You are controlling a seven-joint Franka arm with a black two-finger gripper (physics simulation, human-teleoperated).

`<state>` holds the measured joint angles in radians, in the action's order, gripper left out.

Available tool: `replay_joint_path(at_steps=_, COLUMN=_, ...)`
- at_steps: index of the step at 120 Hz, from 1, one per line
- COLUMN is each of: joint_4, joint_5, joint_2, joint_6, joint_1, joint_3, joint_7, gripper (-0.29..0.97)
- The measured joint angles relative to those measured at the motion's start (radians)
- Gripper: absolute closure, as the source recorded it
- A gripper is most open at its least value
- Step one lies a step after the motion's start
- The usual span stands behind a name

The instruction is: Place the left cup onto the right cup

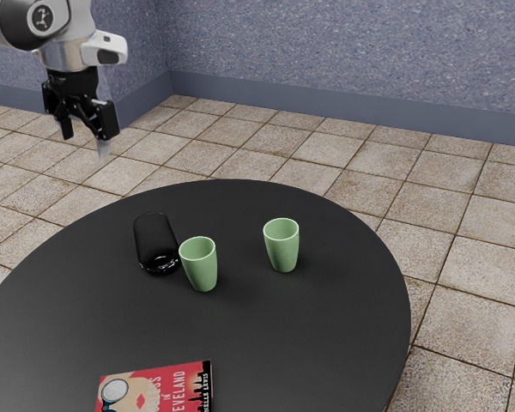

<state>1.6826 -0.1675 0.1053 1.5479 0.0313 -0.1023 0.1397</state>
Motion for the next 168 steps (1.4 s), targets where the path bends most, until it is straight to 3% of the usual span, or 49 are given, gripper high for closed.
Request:
replay_joint_path(at_steps=32, joint_4=0.007, joint_5=0.011, joint_2=-0.030, joint_6=0.055, joint_1=0.000, joint_3=0.009, joint_7=-0.001, gripper=0.00)
replay_joint_path(at_steps=87, joint_4=-0.080, joint_5=0.162, joint_2=-0.435, joint_6=0.359, joint_1=0.027, joint_3=0.004, joint_7=-0.013, gripper=0.00)
replay_joint_path(at_steps=133, joint_4=-0.021, joint_5=0.224, joint_2=-0.502, joint_6=0.480, joint_1=0.044, joint_3=0.054, joint_7=-0.036, gripper=0.00)
replay_joint_path(at_steps=168, joint_4=0.122, joint_5=0.228, joint_2=-0.443, joint_6=0.555, joint_1=0.049, joint_3=0.081, joint_7=-0.088, gripper=0.00)
